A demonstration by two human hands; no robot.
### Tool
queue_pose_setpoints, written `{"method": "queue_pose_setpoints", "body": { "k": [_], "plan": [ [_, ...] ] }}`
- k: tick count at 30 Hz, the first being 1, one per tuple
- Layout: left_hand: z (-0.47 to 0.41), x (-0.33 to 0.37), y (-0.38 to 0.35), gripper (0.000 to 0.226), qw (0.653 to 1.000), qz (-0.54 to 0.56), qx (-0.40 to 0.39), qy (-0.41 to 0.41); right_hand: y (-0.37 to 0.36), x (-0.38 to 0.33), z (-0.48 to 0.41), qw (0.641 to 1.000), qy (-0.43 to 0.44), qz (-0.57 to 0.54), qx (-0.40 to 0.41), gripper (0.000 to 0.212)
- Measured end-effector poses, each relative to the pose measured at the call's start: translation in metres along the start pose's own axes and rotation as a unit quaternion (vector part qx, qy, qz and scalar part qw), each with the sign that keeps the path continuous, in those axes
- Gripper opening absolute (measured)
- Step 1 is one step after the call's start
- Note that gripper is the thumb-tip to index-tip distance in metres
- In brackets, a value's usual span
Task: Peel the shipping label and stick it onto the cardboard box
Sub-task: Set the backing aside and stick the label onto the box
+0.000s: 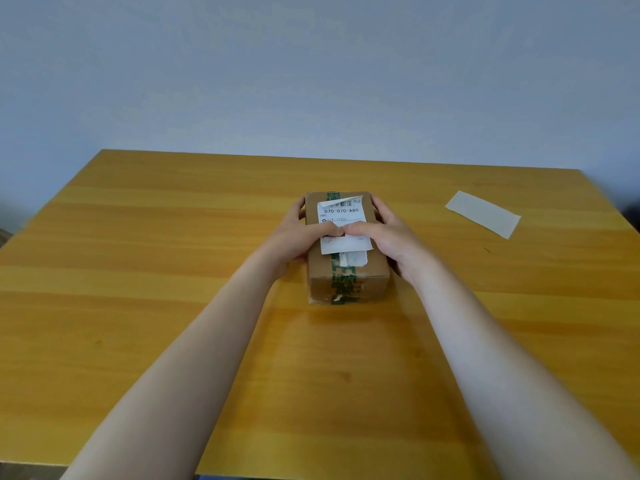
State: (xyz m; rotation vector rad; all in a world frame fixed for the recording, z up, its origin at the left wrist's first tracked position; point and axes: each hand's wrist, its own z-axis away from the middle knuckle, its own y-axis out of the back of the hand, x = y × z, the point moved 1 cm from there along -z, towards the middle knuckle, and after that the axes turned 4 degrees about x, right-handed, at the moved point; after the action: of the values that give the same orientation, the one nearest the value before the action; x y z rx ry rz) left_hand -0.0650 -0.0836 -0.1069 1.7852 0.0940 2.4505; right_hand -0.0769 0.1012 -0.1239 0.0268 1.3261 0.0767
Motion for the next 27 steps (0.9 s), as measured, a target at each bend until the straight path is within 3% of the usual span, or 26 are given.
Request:
{"method": "queue_pose_setpoints", "body": {
  "k": [4, 15, 27],
  "plan": [
    [-0.017, 0.002, 0.0, 0.11, 0.999, 0.029, 0.026, 0.003, 0.001, -0.003, -0.018, 1.0, 0.004, 0.002, 0.01, 0.083],
    [-0.062, 0.01, -0.002, 0.077, 0.997, 0.032, 0.071, 0.024, 0.003, -0.014, -0.056, 0.999, -0.002, 0.024, 0.041, 0.058],
    [-0.073, 0.01, 0.001, 0.069, 0.996, -0.003, 0.083, 0.023, 0.004, -0.013, -0.066, 0.998, -0.002, 0.05, 0.046, 0.057]
  ]
}}
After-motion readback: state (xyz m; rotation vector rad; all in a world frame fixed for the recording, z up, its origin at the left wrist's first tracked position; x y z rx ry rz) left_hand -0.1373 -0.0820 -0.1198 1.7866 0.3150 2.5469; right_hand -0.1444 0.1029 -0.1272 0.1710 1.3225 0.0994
